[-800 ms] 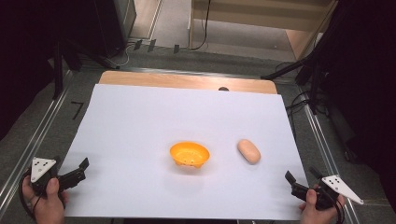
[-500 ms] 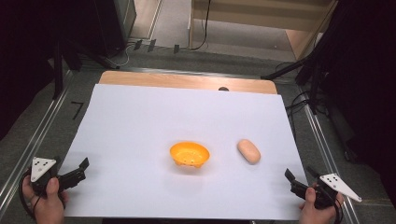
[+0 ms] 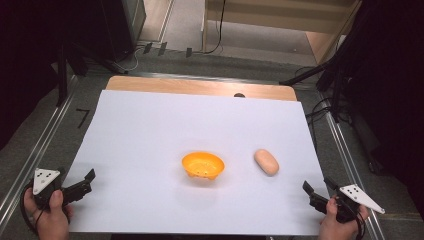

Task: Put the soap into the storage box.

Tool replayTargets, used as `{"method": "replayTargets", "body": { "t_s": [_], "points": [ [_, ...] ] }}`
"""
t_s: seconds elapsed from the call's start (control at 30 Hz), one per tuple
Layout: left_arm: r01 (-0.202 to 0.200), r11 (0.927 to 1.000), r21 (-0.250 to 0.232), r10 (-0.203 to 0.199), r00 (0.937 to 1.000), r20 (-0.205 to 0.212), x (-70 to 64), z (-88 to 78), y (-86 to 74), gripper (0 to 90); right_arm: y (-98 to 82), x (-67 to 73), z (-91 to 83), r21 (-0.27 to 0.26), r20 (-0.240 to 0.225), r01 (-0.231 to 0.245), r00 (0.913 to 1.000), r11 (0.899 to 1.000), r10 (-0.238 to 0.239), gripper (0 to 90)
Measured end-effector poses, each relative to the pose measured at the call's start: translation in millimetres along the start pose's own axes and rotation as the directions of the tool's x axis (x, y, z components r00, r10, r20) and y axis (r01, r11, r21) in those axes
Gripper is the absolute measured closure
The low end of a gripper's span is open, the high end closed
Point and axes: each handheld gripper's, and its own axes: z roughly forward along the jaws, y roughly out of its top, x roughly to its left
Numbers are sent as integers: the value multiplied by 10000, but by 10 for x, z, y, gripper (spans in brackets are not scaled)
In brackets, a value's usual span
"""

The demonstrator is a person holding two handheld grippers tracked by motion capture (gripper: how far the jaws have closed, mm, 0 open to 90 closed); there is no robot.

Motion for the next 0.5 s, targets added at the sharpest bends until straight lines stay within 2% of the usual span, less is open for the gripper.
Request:
{"method": "replayTargets", "body": {
  "t_s": [0.13, 0.17, 0.27, 0.47, 0.5],
  "points": [
    [21, 10000, -30, -21, 10000, -3, 0, -7, -2, 67, 56, 66, 37, 534, 53, 65, 10000, 9986, -68, 159],
    [16, 10000, -31, -16, 10000, -1, -1, -7, -2, 67, 88, 95, 43, 733, -28, -118, 9999, 9972, 121, 183],
    [-30, 10000, -68, 30, 10000, -25, -10, -7, -4, 67, 118, 138, 59, 953, -51, -137, 9999, 9954, 143, 188],
    [-50, 10000, -86, 50, 10000, -61, -12, -10, -5, 67, 271, 229, 103, 1750, 99, 431, 9989, 9836, -456, 186],
    [-54, 9999, -87, 54, 10000, -58, -11, -10, -5, 68, 318, 230, 127, 1998, 160, 522, 9983, 9784, -565, 186]
  ]
}}
